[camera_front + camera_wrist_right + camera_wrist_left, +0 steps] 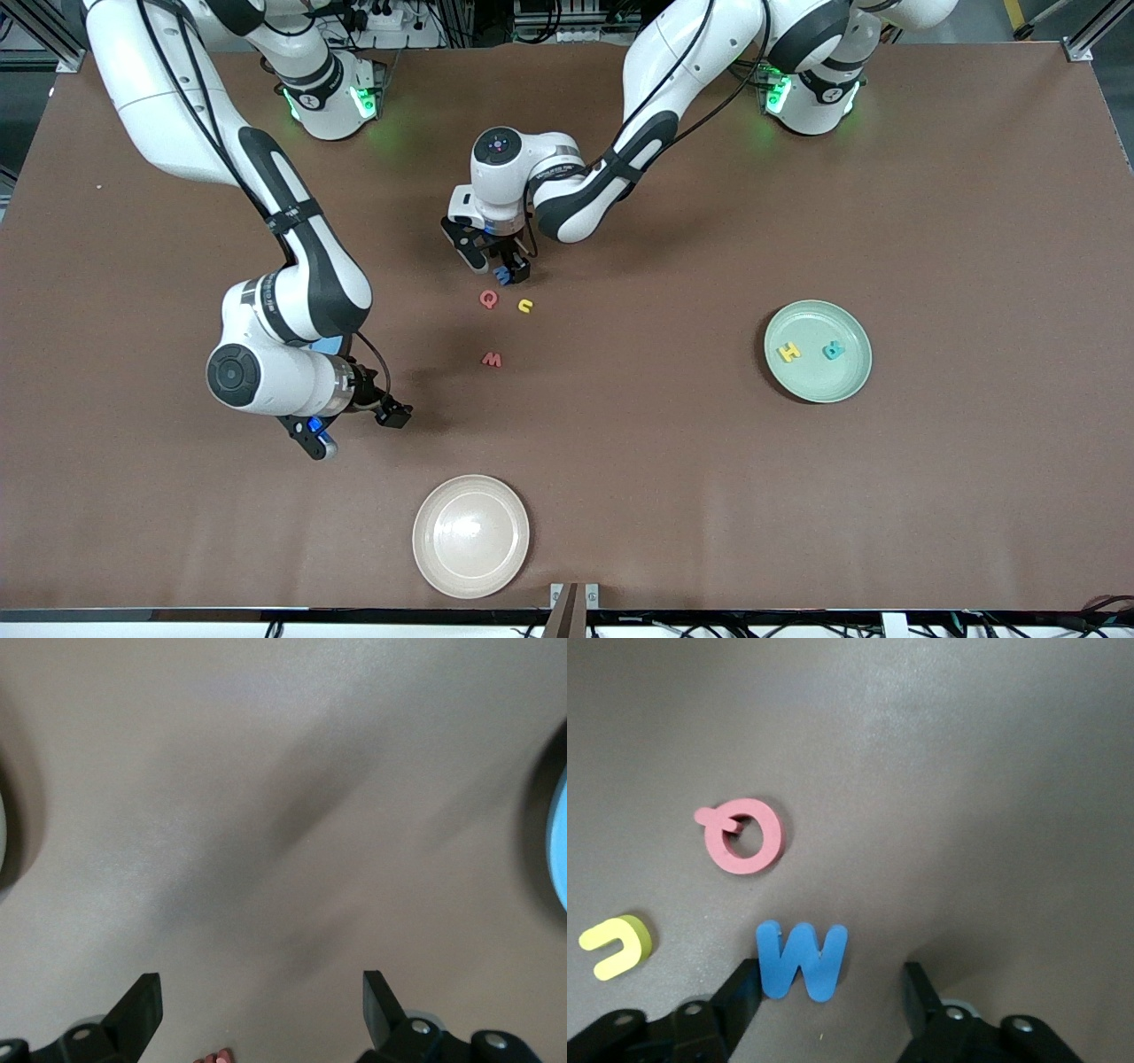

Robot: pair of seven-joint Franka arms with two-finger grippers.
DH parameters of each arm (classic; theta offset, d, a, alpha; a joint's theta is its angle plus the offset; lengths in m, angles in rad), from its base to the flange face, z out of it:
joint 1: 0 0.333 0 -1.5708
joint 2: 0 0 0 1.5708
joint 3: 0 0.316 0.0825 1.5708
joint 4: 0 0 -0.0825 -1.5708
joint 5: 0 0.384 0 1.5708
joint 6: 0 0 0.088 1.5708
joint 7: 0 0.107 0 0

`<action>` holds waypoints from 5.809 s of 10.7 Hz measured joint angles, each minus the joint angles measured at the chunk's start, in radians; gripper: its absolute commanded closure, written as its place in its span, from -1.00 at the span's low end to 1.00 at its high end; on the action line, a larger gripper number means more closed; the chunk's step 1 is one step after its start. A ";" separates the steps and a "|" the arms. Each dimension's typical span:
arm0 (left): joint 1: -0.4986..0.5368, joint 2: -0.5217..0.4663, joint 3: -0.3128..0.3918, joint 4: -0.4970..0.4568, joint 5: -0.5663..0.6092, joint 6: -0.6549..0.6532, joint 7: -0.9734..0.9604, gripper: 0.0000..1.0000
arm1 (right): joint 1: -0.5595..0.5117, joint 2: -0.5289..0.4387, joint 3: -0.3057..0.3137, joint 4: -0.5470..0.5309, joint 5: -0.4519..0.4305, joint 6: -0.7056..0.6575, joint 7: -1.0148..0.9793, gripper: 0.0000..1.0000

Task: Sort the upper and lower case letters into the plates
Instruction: 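Grasp the blue W with the left gripper while the right gripper reaches, then carry the blue W toward the green plate with the left gripper, then release the W in the green plate while the right gripper grasps pink w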

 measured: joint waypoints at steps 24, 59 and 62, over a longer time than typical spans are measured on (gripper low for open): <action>0.330 -0.364 0.014 0.046 -0.183 -0.504 -0.009 1.00 | 0.120 0.078 0.011 0.123 -0.001 0.037 0.964 -1.00; 0.892 -0.501 0.002 -0.101 -0.213 -0.750 0.172 -1.00 | 0.297 0.125 0.018 -0.026 -0.264 0.183 1.397 0.53; 0.887 -0.592 -0.024 -0.080 -0.213 -0.771 0.172 -1.00 | 0.300 0.113 0.021 -0.035 -0.286 0.186 1.398 1.00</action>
